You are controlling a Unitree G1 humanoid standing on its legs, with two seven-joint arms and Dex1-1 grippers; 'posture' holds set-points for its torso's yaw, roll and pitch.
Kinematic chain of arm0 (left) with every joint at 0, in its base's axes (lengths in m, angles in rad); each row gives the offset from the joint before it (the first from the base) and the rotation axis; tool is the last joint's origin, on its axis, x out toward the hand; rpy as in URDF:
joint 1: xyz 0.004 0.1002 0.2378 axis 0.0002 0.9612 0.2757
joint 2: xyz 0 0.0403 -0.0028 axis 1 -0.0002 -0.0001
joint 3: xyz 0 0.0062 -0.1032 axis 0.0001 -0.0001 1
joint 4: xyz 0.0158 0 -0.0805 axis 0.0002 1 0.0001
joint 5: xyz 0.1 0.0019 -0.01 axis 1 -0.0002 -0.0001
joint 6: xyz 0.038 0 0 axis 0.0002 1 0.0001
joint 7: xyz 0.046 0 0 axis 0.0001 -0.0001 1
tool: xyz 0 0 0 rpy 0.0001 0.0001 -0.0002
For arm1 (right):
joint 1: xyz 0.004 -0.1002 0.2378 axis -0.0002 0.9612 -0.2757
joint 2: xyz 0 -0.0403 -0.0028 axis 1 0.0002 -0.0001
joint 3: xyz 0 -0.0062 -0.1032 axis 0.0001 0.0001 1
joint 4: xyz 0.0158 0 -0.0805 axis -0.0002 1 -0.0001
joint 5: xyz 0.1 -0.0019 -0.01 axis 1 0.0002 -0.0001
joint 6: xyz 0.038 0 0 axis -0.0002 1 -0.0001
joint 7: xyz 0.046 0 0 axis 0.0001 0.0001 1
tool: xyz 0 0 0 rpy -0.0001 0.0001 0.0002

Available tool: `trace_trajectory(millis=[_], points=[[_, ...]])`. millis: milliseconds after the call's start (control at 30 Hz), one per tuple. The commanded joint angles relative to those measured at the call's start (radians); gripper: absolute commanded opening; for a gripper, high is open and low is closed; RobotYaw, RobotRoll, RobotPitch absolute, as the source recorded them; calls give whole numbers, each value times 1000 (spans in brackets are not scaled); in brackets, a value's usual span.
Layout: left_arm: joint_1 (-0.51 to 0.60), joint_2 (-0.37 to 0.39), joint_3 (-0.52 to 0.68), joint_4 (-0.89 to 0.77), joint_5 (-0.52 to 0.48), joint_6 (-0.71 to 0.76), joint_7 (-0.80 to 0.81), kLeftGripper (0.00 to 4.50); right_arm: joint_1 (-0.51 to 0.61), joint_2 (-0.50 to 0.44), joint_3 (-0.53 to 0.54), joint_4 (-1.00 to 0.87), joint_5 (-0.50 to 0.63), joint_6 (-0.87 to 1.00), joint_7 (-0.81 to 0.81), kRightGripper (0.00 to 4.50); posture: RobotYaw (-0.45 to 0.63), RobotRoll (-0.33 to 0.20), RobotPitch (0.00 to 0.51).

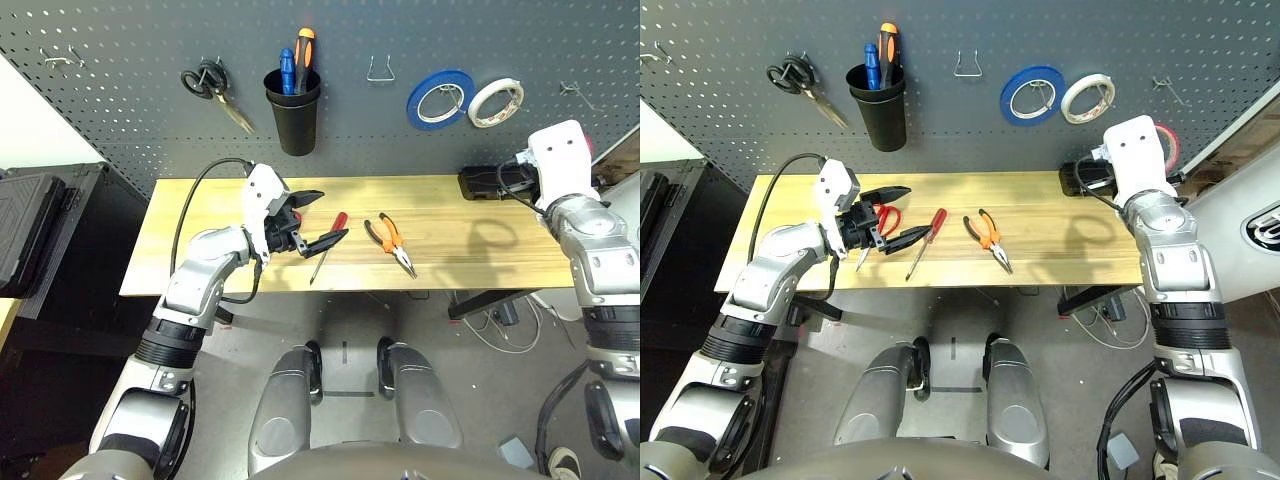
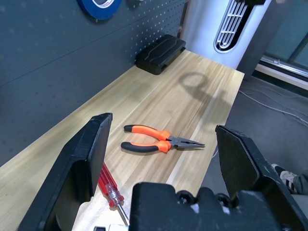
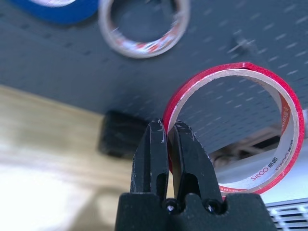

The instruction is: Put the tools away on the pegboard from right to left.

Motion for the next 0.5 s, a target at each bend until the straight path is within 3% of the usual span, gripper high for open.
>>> trace_trajectory(millis=[33,500], points=[[0,-6,-7,11,16,-7,-2,4500,-27,-20,-43,43,-12,-78,-32,18,-113,0,126],[4,-10,-9,9,26,-8,-3,4500,-180,-21,-131,327,80,-195,-28,18,-104,0,131]])
